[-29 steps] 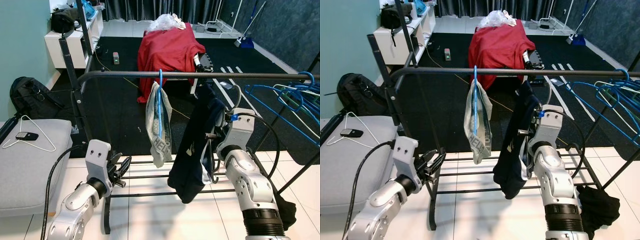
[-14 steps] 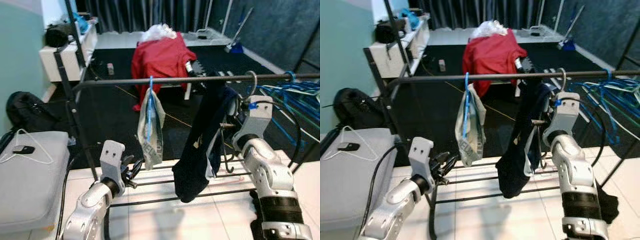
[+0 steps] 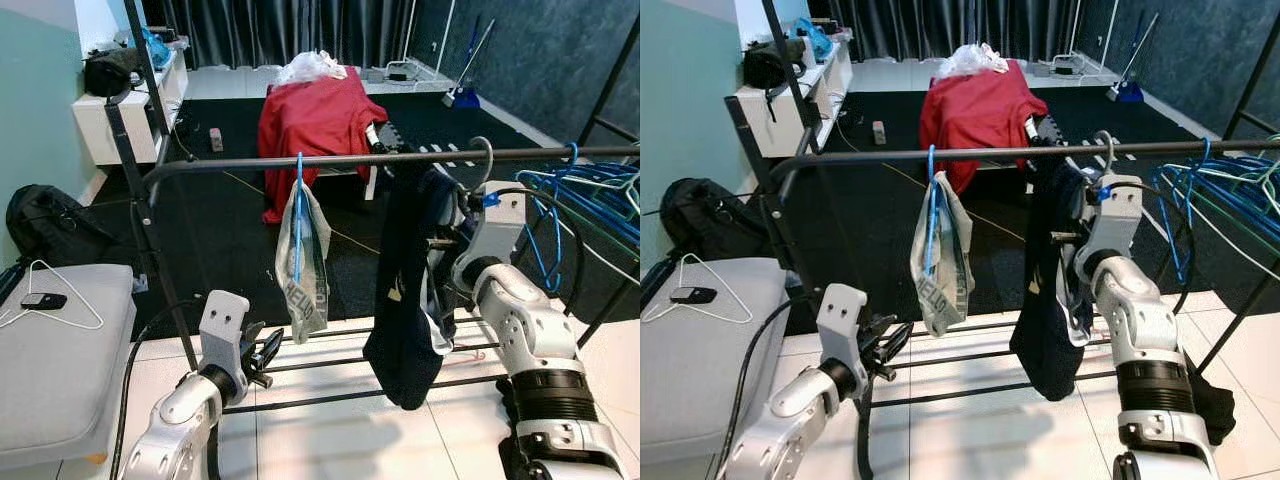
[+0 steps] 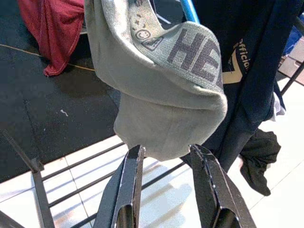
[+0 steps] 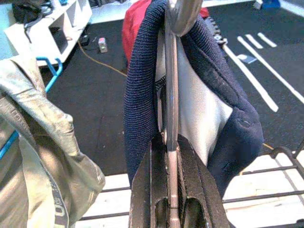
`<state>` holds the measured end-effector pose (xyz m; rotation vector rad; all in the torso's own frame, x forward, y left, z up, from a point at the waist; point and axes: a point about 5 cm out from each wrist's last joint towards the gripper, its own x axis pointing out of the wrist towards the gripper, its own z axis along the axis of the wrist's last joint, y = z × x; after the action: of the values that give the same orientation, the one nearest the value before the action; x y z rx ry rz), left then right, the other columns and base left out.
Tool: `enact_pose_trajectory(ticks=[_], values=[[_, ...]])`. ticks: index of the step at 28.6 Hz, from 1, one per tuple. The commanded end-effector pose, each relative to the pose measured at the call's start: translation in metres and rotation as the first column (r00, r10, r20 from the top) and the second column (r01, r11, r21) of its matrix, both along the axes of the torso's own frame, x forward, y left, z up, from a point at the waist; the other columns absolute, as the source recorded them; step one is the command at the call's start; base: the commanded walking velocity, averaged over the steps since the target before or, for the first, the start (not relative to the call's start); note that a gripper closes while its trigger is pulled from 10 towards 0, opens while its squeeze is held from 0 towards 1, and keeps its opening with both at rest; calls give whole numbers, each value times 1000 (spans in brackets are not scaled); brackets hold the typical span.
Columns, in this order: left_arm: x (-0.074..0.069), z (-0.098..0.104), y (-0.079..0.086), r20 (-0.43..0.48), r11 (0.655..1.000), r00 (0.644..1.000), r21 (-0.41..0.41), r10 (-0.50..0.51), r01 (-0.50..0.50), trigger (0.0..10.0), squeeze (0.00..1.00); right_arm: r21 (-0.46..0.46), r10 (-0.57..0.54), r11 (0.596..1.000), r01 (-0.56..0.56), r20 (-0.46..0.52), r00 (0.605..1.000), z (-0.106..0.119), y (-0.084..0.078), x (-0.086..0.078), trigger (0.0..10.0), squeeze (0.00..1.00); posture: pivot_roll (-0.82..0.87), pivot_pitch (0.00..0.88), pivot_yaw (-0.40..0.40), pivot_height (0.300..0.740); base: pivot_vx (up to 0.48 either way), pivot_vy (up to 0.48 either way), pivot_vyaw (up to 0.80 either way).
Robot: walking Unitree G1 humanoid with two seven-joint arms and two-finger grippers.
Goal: Hang hanger
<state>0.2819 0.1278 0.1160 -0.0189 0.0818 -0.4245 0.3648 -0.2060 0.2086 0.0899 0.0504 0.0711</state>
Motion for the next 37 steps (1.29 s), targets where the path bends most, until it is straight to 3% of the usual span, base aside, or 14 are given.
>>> enact_pose_trajectory(ticks=[1, 4, 10, 13, 14, 18, 19, 22, 23, 24, 26, 31, 32, 37], values=[[0, 5, 1, 11, 1000, 1000, 8, -8, 7, 10000, 0, 11, 35, 999, -35, 22, 999, 4, 8, 0, 10000, 0, -18, 104, -22, 740, 0, 0, 0], [-5, 1, 1, -3, 999, 1000, 28, -27, 27, 10000, 0, 8, 17, 1000, -17, 13, 1000, -6, 19, -3, 10000, 0, -17, 120, -29, 740, 0, 0, 0], [-11, -4, 6, -33, 998, 998, 28, -57, 58, 10000, 0, 28, -44, 999, 43, 29, 999, -13, 25, -5, 10000, 0, -10, 118, -51, 740, 0, 0, 0], [-10, -6, 10, -56, 999, 998, 41, -31, 33, 10000, 0, 58, -60, 997, 58, 35, 998, -16, 28, -7, 10000, 0, 7, 123, -55, 740, 0, 0, 0], [-7, -7, 13, -78, 999, 996, 26, 35, -33, 10000, 0, 80, -67, 995, 64, 37, 997, -22, 32, -10, 10000, 0, 14, 104, -44, 740, 0, 0, 0], [-7, -7, 13, -78, 999, 996, 26, 35, -33, 10000, 0, 80, -67, 995, 64, 37, 997, -22, 32, -10, 10000, 0, 14, 104, -44, 740, 0, 0, 0], [0, -3, 16, -67, 993, 991, -13, 119, -120, 10000, 0, 103, -77, 992, 72, 46, 996, -28, 36, -17, 10000, 0, -8, 107, -27, 740, 0, 0, 0], [0, -3, 16, -67, 993, 991, -13, 119, -120, 10000, 0, 103, -77, 992, 72, 46, 996, -28, 36, -17, 10000, 0, -8, 107, -27, 740, 0, 0, 0], [8, 1, 16, -53, 987, 987, -26, 154, -156, 10000, 0, 110, -91, 990, 86, 43, 995, -32, 39, -22, 10000, 0, -29, 112, -7, 740, 0, 0, 0], [11, 4, 11, -65, 993, 992, -42, 110, -113, 10000, 0, 112, -127, 986, 122, 35, 991, -35, 41, -26, 10000, 0, -54, 80, -18, 740, 0, 0, 0], [10, 3, 6, -79, 998, 996, -41, 53, -56, 10000, 0, 102, -164, 982, 161, 21, 986, -40, 40, -29, 10000, 0, -49, 99, -8, 740, 0, 0, 0], [1, -9, 2, -124, 1000, 992, 2, -2, 2, 10000, 0, 93, -152, 984, 155, -37, 988, -52, 44, -35, 10000, 0, -51, 89, -8, 740, 0, 0, 0], [-1, -11, 2, -114, 1000, 993, 8, 2, -2, 10000, 0, 31, -130, 991, 134, -92, 987, -63, 43, -40, 10000, 0, -54, 97, 1, 740, 0, 0, 0], [-3, -11, 2, -94, 1000, 996, 7, 1, -1, 10000, 0, -48, -138, 990, 132, -163, 977, -79, 38, -48, 10000, 0, -57, 99, 4, 740, 0, 0, 0]])
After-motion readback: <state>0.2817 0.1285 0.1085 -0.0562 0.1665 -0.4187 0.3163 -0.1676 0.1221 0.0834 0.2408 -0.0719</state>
